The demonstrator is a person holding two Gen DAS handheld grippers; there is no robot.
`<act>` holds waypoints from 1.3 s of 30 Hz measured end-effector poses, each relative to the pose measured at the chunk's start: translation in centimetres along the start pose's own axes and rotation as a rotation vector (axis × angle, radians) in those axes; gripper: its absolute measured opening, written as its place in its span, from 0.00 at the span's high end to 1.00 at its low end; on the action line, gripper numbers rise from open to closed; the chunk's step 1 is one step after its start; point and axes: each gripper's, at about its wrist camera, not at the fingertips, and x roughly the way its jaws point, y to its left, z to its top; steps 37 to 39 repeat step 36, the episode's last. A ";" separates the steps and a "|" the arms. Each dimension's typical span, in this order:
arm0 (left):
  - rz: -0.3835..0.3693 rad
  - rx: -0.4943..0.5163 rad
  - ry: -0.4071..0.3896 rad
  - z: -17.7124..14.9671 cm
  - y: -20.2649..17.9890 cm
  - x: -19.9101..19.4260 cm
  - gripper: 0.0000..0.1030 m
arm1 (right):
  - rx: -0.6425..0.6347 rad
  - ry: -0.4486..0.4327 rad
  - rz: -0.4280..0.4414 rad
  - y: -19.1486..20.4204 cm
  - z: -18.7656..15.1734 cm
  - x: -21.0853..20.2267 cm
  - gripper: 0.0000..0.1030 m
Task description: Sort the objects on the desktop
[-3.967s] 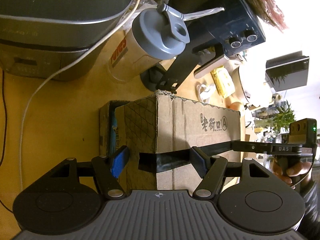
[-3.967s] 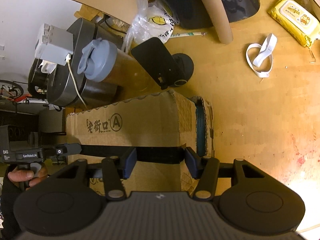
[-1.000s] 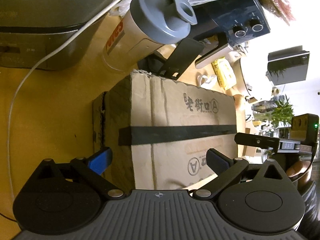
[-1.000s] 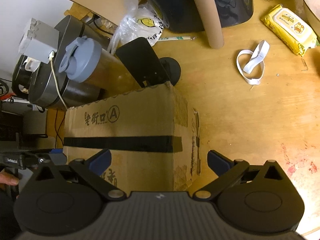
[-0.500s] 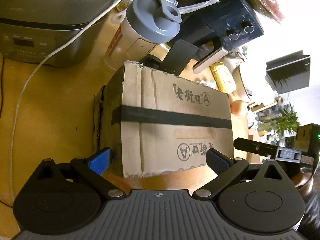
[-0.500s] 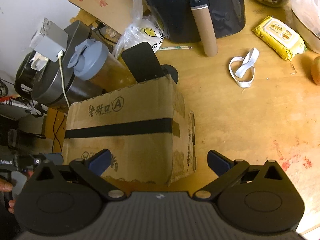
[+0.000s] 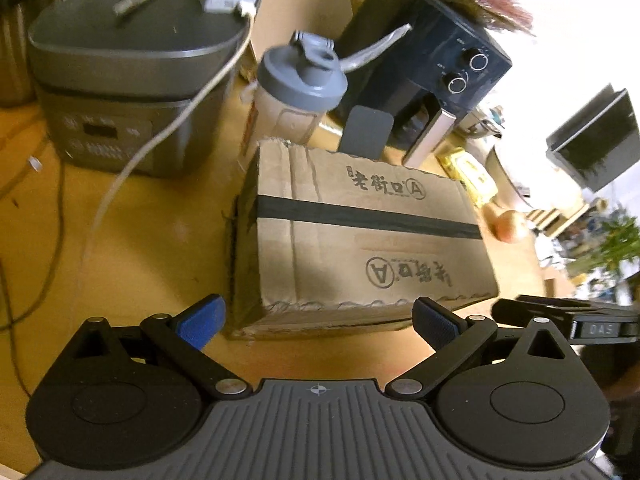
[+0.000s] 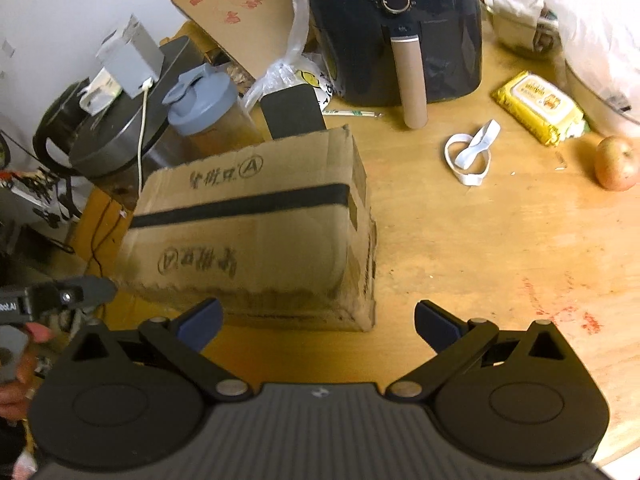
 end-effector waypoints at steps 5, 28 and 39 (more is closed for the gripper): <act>0.094 0.066 -0.058 -1.6 -1.5 -1.1 0.00 | -0.045 -0.030 -0.072 1.0 -2.1 -0.8 0.00; 0.348 0.148 -0.198 -8.4 -7.7 -4.3 0.00 | -0.108 -0.215 -0.279 2.5 -8.6 -4.7 0.00; 0.362 0.117 -0.209 -9.4 -8.2 -4.5 0.00 | -0.105 -0.207 -0.268 2.4 -9.4 -4.9 0.00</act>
